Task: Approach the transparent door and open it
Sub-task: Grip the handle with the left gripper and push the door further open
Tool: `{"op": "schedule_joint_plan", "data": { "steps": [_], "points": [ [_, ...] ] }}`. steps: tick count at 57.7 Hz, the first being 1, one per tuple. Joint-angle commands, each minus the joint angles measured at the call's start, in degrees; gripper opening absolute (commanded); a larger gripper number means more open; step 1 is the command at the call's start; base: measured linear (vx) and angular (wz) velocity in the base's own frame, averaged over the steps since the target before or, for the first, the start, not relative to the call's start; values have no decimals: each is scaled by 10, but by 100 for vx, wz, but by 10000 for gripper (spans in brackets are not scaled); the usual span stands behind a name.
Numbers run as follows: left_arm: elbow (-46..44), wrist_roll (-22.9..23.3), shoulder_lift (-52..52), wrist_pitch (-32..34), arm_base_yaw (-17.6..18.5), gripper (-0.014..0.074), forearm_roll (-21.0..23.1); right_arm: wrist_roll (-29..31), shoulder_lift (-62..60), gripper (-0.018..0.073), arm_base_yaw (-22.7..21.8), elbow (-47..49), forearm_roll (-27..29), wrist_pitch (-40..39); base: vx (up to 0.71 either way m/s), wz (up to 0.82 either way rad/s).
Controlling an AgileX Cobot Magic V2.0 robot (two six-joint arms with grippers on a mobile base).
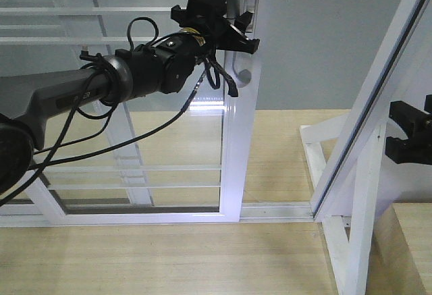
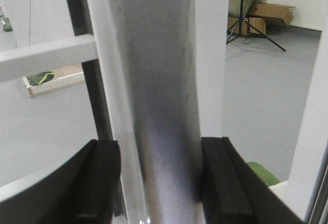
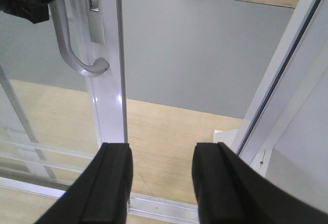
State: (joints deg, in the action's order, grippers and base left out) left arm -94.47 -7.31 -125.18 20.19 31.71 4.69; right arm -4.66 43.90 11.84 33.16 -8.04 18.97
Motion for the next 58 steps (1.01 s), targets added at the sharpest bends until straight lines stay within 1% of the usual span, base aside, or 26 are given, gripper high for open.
{"op": "schedule_joint_plan", "data": {
  "steps": [1, 11, 22, 28, 47, 51, 58],
  "points": [
    [-22, -3, 53, 57, -27, 424, 39, 2, 0, 357, -3, 18, -5, -34, 0, 0],
    [-22, -3, 61, 13, -32, 424, 39, 2, 0, 357, -3, 18, -5, -32, 0, 0],
    [-22, -2, 79, -57, -59, 424, 39, 2, 0, 357, -3, 18, -5, -32, 0, 0],
    [-22, -2, 89, -85, -72, 424, 39, 2, 0, 357, -3, 18, -5, -32, 0, 0],
    [-22, -3, 111, -123, -100, 424, 39, 2, 0, 357, -3, 18, -5, -32, 0, 0],
    [-22, -10, 115, -137, -106, 424, 34, 2, 0, 357, -3, 18, -5, -32, 0, 0],
    [-20, -34, 120, -149, -112, 423, 34, 2, 0, 357, -3, 18, -5, -31, 0, 1]
  ]
}}
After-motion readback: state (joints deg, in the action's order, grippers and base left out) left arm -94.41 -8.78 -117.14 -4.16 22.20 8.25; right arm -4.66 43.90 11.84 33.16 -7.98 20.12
